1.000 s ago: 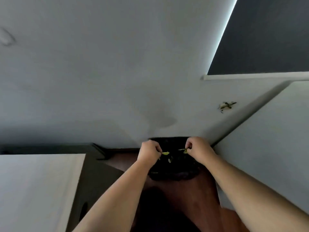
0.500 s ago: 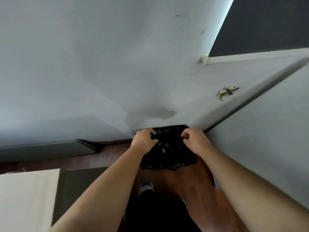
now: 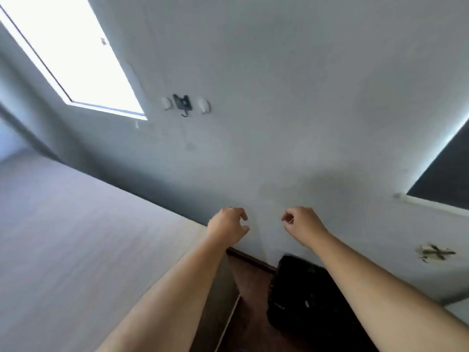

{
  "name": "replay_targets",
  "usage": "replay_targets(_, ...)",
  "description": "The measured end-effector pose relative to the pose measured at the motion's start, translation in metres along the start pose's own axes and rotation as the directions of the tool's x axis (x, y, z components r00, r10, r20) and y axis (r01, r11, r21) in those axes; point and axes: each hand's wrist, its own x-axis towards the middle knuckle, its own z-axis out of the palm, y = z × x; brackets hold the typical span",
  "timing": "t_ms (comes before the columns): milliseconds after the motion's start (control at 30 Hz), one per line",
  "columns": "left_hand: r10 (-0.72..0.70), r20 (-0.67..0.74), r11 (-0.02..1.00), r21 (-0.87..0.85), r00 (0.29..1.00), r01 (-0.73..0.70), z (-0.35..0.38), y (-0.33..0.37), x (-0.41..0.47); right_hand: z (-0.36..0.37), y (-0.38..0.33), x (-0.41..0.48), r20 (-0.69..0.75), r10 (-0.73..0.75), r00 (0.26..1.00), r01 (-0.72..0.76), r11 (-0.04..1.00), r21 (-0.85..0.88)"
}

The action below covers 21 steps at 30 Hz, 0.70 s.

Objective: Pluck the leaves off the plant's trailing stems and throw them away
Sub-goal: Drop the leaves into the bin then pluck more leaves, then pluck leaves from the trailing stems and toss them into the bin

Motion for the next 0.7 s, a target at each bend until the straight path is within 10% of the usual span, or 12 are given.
replay_targets(267, -0.485, -0.276, 0.874, -0.171, 0.829, 0.455, -0.089, -0.186, -0.172, 0.105, -0.229, -0.039, 0.244, -0.490, 0.837, 0.506, 0.863, -0.003)
replay_targets(700, -0.889, -0.154, 0.455, -0.402, 0.431, 0.794, -0.076, -0.417, -0.458, 0.318, -0.450, -0.212, 0.613, -0.681, 0.400, 0.807, 0.579, 0.117)
